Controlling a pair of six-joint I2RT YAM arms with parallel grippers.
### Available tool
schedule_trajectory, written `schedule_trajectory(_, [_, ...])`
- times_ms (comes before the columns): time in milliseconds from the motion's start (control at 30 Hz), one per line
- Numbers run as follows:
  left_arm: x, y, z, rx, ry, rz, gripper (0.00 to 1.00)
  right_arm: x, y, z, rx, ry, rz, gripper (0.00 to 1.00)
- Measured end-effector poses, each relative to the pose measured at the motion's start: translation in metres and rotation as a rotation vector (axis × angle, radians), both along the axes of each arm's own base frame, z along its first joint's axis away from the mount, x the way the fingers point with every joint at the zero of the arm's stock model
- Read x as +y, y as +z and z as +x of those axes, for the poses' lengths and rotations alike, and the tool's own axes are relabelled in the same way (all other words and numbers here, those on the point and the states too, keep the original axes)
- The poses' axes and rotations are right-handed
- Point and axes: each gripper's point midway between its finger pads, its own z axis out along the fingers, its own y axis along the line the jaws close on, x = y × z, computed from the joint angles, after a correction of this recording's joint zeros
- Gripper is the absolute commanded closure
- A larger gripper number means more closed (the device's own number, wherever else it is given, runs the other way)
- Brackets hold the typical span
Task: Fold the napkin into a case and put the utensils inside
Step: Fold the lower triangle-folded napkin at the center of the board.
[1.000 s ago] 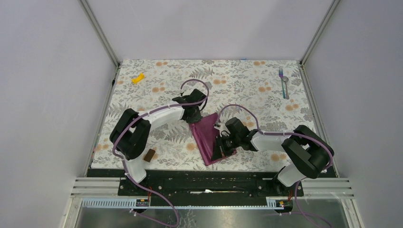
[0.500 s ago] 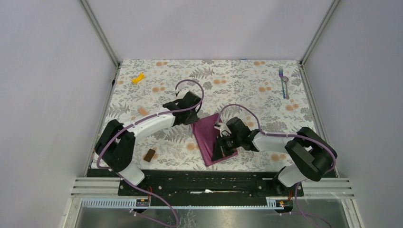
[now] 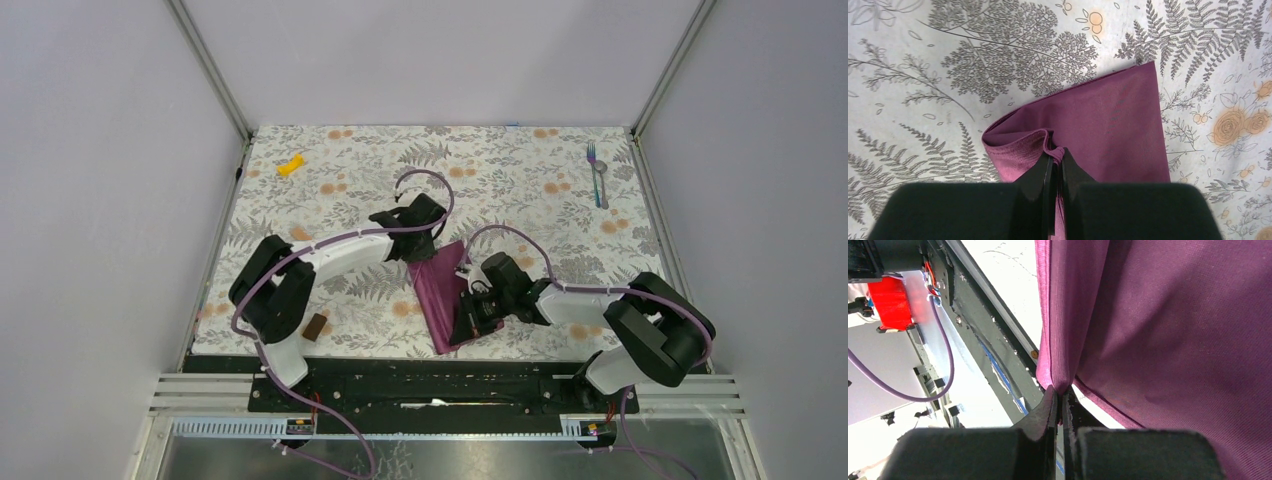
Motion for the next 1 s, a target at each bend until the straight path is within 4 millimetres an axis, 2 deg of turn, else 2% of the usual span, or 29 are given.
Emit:
schedule_trajectory(233, [-0.014, -0.017, 0.003, 0.036, -0.037, 0.019, 0.95, -0.004, -0.006, -0.002, 0.005, -0.012, -0.013, 0.99])
schedule_trajectory(333, [-0.019, -0.023, 0.004, 0.049, -0.048, 0.024, 0.94, -0.006, -0.009, -0.001, 0.003, -0.022, -0.026, 0.94])
schedule_trajectory(533, [-0.026, -0.033, 0.008, 0.067, -0.066, 0.031, 0.93, -0.012, -0.014, 0.0, -0.004, -0.044, -0.064, 0.67])
schedule_trajectory(667, [-0.027, -0.037, 0.012, 0.064, -0.068, 0.04, 0.93, -0.021, -0.01, -0.003, -0.007, -0.048, -0.108, 0.4])
schedule_trajectory(767, [-0.028, -0.039, 0.014, 0.062, -0.072, 0.043, 0.93, -0.025, 0.002, 0.003, -0.056, -0.056, -0.131, 0.21])
schedule_trajectory(833, [-0.028, -0.04, 0.014, 0.063, -0.071, 0.046, 0.92, -0.025, 0.013, 0.016, -0.129, -0.08, -0.138, 0.15])
schedule_trajectory(1000, [-0.028, -0.04, 0.014, 0.061, -0.074, 0.049, 0.92, -0.025, 0.036, 0.059, -0.327, -0.171, -0.174, 0.12])
